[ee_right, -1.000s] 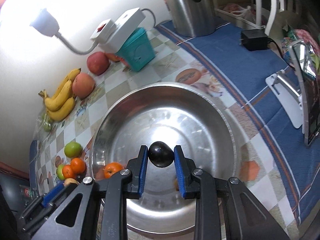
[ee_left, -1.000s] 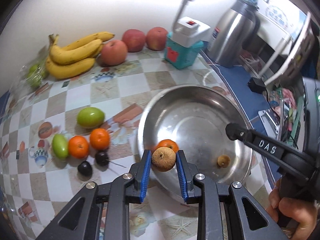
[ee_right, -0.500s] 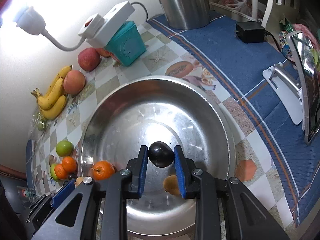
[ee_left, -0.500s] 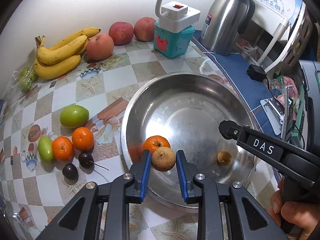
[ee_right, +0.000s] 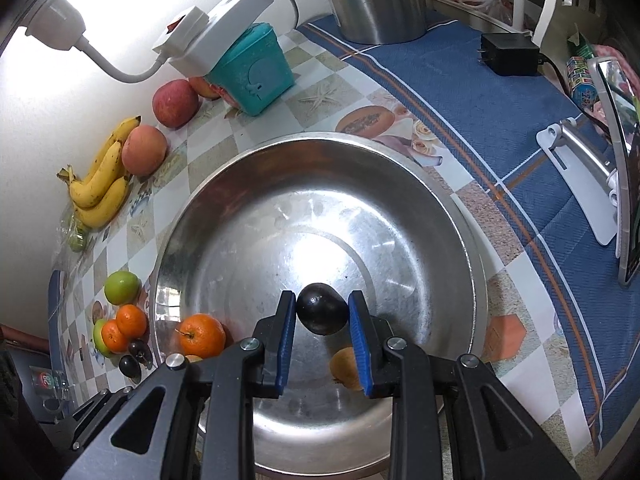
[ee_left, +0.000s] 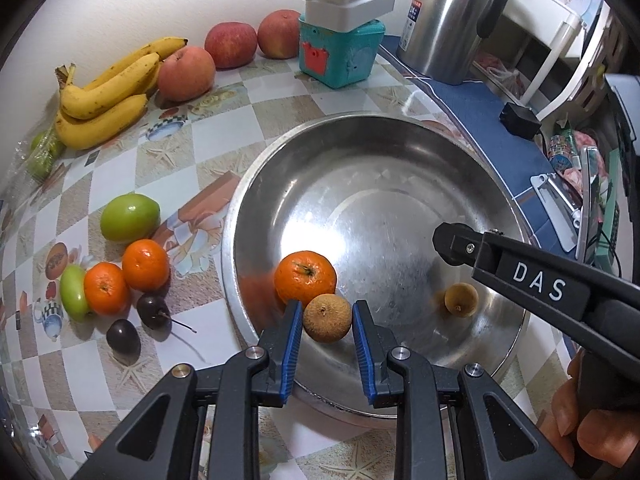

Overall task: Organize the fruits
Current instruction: 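Carry the kiwi and the plum in both grippers over the steel bowl, then open the left gripper dropping the kiwi while the right gripper drops the plum into the bowl, then withdraw both grippers from the bowl toward the remaining fruit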

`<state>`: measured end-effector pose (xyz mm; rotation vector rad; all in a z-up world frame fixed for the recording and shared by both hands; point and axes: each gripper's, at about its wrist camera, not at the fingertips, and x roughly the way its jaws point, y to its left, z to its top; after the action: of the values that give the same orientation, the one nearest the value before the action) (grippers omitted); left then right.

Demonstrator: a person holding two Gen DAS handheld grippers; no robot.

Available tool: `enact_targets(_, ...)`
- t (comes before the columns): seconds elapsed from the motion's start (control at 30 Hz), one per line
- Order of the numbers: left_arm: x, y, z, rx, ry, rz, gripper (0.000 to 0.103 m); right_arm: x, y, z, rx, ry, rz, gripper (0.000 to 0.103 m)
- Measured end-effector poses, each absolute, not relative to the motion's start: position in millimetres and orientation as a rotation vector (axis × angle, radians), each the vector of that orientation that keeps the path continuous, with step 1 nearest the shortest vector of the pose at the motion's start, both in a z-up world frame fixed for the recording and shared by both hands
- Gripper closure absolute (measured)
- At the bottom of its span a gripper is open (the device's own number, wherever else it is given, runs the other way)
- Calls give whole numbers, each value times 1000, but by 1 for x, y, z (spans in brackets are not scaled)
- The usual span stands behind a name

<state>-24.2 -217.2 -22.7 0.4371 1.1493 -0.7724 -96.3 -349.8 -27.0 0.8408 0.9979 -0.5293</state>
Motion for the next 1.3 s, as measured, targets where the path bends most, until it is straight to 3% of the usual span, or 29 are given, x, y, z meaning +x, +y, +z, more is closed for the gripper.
enact_targets(0.37, -26, -221, -25, 455, 1156, -774, 73, -92, -349, -25, 828, 1011, -522, 75)
enact_targets(0.43, -25, -221, -25, 452, 1158, -772, 56, -91, -348, -24, 824, 1009, -520, 71)
enact_targets(0.47, -26, -221, -24, 452, 1159, -774, 53, -91, -348, -24, 820, 1011, -521, 64)
enact_targets(0.67, -27, -220, -17, 453, 1142, -772, 47, -90, -347, -18, 792, 1006, -525, 61)
enact_targets(0.9, -17, -209, -8, 419, 1136, -716, 33, -92, -348, -12, 777, 996, -549, 38)
enact_targets(1.0, -3, -196, -7, 370, 1149, -637, 27, -93, -350, -13, 780, 1003, -558, 36)
enact_targets(1.3, 51, -131, 2, 175, 1173, -353, 25, -89, -345, -16, 759, 1047, -547, 37)
